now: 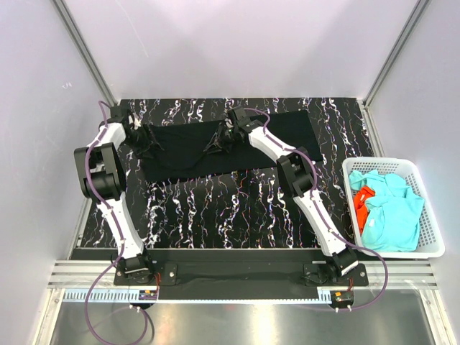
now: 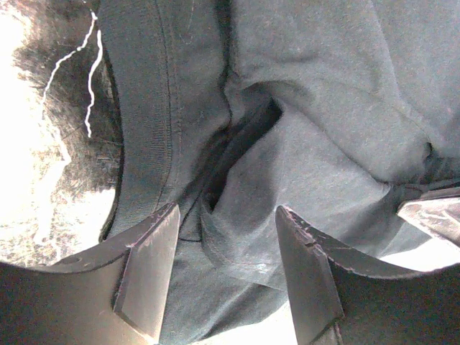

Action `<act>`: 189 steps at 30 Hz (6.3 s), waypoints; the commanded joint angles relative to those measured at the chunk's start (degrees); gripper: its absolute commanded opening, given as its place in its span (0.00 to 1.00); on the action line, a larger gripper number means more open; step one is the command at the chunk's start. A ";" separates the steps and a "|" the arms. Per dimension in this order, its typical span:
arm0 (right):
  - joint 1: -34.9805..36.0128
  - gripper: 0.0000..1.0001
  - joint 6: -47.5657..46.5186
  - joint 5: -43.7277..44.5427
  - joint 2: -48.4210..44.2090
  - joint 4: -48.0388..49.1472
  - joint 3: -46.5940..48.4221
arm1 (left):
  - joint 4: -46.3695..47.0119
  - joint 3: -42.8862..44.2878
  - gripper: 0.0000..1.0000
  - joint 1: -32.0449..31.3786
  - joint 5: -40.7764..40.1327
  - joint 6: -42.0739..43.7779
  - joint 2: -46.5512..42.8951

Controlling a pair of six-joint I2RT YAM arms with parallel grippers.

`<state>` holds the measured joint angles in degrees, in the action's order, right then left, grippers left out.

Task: Fold and stack the t-shirts
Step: Fold the tshirt

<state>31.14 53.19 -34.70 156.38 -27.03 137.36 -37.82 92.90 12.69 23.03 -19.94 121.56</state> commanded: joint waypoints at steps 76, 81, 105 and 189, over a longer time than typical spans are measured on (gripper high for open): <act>-9.34 0.36 -5.63 -3.19 -7.04 -3.62 -0.16 | 7.49 -21.08 0.67 2.43 -5.01 -9.58 -21.71; -11.88 0.36 -11.00 -0.99 -13.72 -7.07 -7.34 | 9.87 -24.17 0.67 2.95 -3.08 -11.52 -21.01; -24.28 0.25 -20.67 16.58 -24.01 -11.55 -32.77 | 12.95 -24.87 0.00 6.47 -1.67 -13.19 -13.89; 2.97 0.24 9.39 -1.34 -4.41 11.03 -10.27 | 10.84 0.70 0.09 3.22 23.29 -11.52 0.96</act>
<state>33.21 61.45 -36.53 151.81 -17.02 123.68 -27.33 93.21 15.92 44.80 -29.93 126.52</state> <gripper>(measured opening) 0.253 0.096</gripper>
